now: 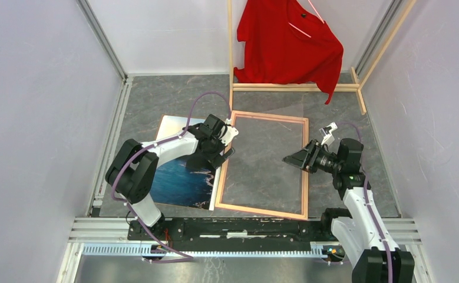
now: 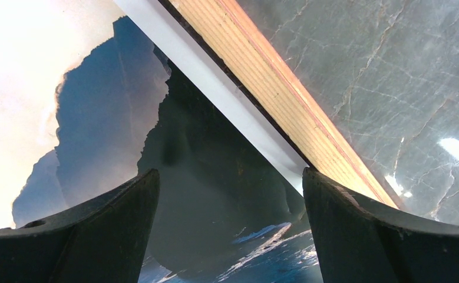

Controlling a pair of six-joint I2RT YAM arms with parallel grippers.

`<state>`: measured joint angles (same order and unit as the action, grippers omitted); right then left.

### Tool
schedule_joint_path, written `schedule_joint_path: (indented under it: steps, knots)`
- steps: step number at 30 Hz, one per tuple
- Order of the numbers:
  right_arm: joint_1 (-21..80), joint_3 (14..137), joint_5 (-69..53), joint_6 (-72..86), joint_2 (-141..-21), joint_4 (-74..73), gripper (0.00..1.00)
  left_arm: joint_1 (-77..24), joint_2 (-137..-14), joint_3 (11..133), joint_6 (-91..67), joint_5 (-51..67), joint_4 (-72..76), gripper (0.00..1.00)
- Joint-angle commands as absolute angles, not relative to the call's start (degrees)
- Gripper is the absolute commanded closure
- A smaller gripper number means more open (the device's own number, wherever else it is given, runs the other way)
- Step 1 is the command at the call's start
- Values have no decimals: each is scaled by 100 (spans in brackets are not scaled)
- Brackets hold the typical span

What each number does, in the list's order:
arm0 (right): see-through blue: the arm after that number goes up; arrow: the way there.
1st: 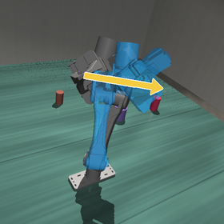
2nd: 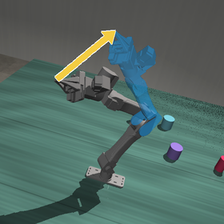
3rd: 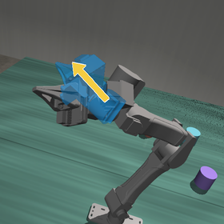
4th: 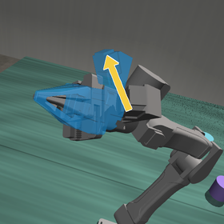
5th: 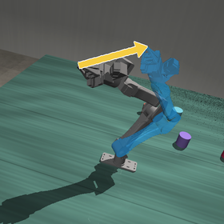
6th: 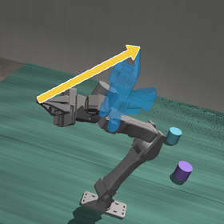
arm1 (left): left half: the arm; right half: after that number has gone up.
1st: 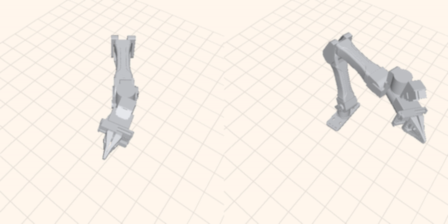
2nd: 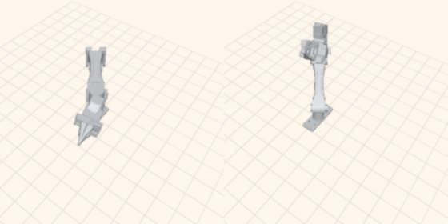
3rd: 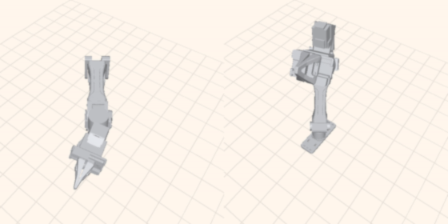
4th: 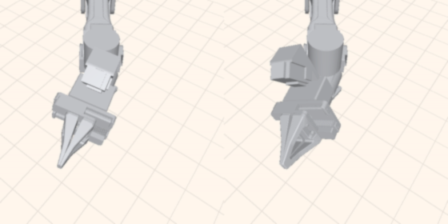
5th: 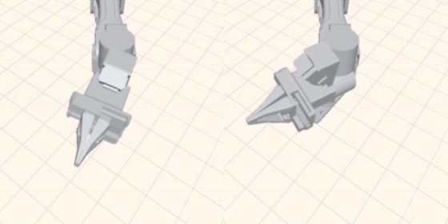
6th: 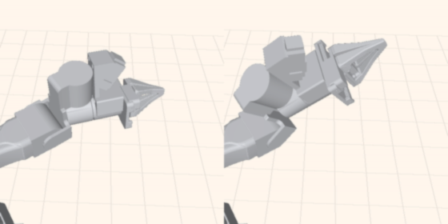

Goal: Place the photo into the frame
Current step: Place the photo frame item in the photo frame.

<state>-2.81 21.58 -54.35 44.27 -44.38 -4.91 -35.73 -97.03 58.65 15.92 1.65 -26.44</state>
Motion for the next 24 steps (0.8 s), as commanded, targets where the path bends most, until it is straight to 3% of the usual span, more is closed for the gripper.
schedule_joint_path:
  steps: [1,4,8,13,24]
  knots:
    - [-253,2663,-4962,3648,-4564,-1273,33,-3573,-9595,5897,1722,355,-2488,3]
    - [-252,3023,-4481,3128,-4648,-1924,17,-3546,-9556,5905,1743,367,-2508,3]
    - [-246,3316,-3992,2676,-4695,-2394,5,-3494,-9530,5924,1766,356,-2525,3]
    - [-222,3313,-3658,2379,-4798,-2682,3,-3473,-9499,5941,1736,369,-2527,3]
    - [-127,2641,-4505,3525,-4744,-1530,8,-3472,-9475,5874,1730,379,-2479,3]
